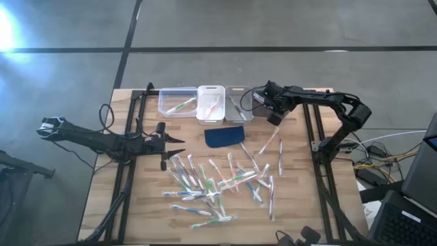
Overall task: Pick & Place Toothbrushes
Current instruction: Put the blue toothbrush into the transparent black bin
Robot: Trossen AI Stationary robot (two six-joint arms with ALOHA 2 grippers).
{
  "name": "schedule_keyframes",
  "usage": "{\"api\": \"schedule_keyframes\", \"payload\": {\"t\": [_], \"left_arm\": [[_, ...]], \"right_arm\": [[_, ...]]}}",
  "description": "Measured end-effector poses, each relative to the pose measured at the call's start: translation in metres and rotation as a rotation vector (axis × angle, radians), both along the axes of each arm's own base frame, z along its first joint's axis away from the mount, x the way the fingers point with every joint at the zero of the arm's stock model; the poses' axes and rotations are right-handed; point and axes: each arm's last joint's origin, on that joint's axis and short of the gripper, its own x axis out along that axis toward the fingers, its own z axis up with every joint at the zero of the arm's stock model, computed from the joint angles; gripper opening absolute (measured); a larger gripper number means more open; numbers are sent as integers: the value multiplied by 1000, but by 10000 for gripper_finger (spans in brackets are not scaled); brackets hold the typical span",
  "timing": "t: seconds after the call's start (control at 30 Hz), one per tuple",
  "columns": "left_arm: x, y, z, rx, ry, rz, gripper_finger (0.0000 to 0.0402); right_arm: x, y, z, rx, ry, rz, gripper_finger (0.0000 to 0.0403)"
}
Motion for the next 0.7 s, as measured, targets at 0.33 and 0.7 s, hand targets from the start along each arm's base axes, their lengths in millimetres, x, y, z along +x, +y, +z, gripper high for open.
{"api": "schedule_keyframes", "payload": {"t": [0.33,0.7], "left_arm": [[0,0,0,0,0,0,147],[0,0,0,0,0,0,147]], "right_arm": [[-3,-8,-14,44,21,-25,27],[-3,-8,-10,31,9,-21,96]]}}
